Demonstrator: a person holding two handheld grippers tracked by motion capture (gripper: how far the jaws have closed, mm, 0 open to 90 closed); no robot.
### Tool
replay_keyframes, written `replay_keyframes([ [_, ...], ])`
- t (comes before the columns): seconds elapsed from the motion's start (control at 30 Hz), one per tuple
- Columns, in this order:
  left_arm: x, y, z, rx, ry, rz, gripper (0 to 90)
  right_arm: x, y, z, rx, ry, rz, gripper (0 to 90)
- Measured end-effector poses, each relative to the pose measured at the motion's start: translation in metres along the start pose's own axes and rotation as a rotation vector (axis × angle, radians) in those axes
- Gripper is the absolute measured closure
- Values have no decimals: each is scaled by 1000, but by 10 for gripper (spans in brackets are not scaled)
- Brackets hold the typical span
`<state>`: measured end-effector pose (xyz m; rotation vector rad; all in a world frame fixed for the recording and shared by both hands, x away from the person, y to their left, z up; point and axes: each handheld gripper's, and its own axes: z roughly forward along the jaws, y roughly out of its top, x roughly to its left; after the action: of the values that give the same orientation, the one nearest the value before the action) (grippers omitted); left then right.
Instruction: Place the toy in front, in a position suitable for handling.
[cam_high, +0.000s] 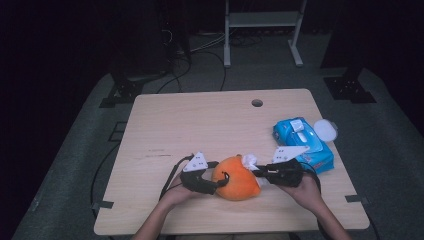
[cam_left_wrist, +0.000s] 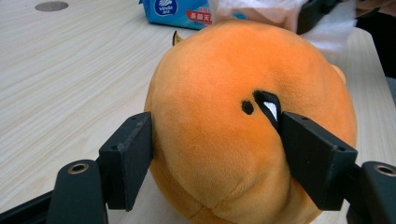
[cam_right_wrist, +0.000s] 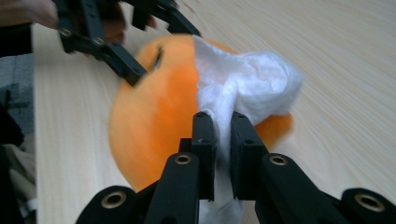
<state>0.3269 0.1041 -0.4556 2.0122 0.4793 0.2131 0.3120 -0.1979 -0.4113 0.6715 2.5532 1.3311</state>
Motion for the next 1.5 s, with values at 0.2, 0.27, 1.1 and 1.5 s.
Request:
replay_keyframes([
  [0.2,5,-2,-3,3,-27,-22,278,-16,-10,5,44,-65,34,813],
  [0.27,5,-3,-3,3,-29,-18,277,-26,-18,3,70,-90,79,814],
  [1.1,-8,2,-1,12,-47,57,268,2,3,6,-45,19,29,811],
  [1.5,-6,1,1,4,-46,15,263,-19,-14,-10,-32,-37,95,812],
])
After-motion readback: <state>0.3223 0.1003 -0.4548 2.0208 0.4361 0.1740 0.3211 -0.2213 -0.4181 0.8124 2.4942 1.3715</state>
